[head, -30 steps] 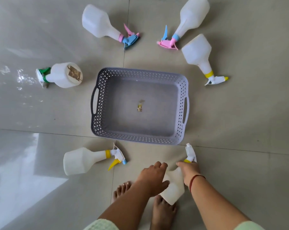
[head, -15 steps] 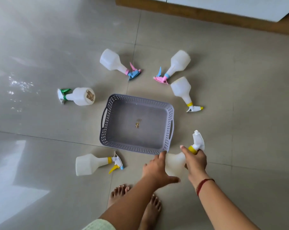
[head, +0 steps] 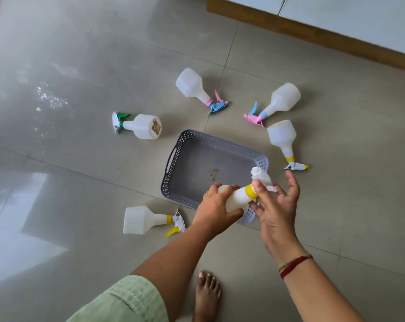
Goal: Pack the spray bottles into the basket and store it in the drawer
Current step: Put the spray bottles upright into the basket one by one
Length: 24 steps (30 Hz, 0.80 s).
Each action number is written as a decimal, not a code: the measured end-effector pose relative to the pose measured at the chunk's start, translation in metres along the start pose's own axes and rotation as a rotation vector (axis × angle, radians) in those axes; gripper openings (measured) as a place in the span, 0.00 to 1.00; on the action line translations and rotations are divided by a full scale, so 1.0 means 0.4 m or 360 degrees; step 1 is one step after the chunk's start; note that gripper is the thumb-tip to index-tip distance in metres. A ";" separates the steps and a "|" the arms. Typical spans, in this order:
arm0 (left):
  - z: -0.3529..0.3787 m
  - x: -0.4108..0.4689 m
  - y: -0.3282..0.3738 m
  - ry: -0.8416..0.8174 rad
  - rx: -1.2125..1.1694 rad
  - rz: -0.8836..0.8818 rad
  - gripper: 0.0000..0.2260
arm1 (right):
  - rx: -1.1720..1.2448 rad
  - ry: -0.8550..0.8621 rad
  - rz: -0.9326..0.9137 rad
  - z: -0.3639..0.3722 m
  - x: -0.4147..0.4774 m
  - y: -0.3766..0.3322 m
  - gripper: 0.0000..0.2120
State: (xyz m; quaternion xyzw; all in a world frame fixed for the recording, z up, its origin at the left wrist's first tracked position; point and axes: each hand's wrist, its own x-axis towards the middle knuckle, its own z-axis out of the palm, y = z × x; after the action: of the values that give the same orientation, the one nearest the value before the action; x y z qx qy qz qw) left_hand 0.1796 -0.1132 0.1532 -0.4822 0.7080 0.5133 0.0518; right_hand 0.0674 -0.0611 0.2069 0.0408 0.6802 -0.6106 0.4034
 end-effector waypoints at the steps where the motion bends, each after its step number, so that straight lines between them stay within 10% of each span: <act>1: 0.003 0.001 -0.002 0.0000 -0.0021 -0.0008 0.28 | -0.0076 -0.0031 -0.0061 -0.006 -0.001 -0.003 0.26; 14: 0.007 0.039 -0.020 -0.0037 0.0116 -0.0043 0.36 | -0.1795 -0.0495 -0.0959 -0.053 0.070 -0.058 0.09; 24: 0.066 -0.046 -0.114 -0.0028 0.0163 -0.0192 0.33 | -0.1655 0.0112 -0.0303 -0.089 0.158 0.118 0.10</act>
State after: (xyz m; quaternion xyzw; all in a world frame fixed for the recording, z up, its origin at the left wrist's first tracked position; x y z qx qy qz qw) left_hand 0.2116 -0.0815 0.1204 -0.5163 0.7024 0.4766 0.1135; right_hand 0.0330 -0.0460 0.1287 -0.2061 0.9070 -0.2250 0.2901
